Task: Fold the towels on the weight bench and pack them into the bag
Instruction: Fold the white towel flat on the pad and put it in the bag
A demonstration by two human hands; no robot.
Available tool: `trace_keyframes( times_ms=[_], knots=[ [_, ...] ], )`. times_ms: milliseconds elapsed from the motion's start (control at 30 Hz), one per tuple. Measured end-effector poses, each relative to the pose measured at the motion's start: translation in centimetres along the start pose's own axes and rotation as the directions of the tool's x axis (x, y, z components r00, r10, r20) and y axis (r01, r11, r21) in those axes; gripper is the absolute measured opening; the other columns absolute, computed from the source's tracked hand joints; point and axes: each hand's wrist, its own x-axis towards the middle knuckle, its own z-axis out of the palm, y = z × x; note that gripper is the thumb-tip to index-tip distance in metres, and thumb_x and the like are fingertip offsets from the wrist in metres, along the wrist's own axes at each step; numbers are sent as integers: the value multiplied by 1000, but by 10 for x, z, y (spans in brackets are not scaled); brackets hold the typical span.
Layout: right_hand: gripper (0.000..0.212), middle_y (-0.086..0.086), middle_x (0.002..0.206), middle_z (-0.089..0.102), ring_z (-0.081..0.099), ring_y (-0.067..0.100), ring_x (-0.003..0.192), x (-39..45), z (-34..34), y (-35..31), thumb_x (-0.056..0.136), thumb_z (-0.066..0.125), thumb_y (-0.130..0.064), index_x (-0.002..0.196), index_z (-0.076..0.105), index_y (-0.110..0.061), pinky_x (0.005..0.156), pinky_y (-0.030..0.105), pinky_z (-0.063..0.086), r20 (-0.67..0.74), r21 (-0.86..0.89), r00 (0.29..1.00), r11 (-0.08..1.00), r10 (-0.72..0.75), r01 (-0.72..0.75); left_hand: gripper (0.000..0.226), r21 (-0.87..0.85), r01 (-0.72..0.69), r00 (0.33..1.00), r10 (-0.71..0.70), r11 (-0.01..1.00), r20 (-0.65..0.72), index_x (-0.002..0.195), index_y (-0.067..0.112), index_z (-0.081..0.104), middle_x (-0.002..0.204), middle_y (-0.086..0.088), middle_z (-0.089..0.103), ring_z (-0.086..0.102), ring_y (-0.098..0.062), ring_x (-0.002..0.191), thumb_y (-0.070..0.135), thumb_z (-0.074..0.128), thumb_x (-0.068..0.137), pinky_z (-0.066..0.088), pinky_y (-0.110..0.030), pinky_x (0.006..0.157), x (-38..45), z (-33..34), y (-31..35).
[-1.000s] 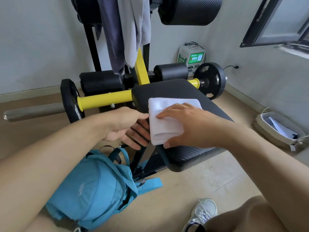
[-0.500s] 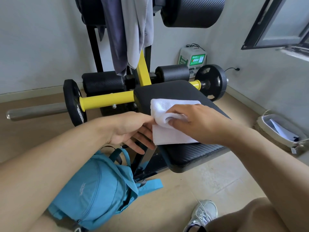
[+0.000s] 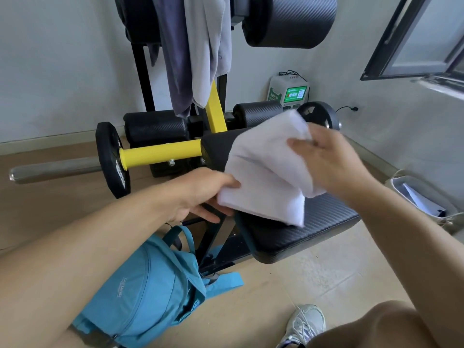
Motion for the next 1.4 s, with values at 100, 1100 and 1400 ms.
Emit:
trace_keyframes(
  times_ms=[100, 1100, 1400],
  knots=[
    [9, -1, 86, 77, 74, 23, 82, 9, -24, 2, 90, 69, -16, 98, 73, -17, 74, 41, 62, -67, 575, 929, 775, 364, -262, 13, -280, -117, 963, 40, 953, -268, 100, 17, 69, 97, -6, 73, 69, -21, 83, 27, 64, 94, 57, -33, 70, 10, -14, 4],
    [19, 8, 96, 70, 66, 31, 91, 21, -59, 74, 89, 68, -29, 103, 68, -16, 84, 42, 54, -184, -187, 924, 911, 335, -367, 55, 610, -593, 704, 706, 526, 75, 158, 25, 33, 167, 10, 23, 11, -7, 155, 36, 49, 106, 10, -29, 126, 47, 61, 43],
    [23, 3, 96, 69, 64, 29, 91, 23, -55, 54, 92, 63, -31, 113, 67, -21, 81, 39, 53, -237, -193, 943, 940, 234, -282, 71, 883, -400, 865, 419, 247, 275, 163, 21, -5, 171, 4, -10, -16, -13, 156, 56, 16, 106, -8, -45, 127, 63, 87, 30]
  ],
)
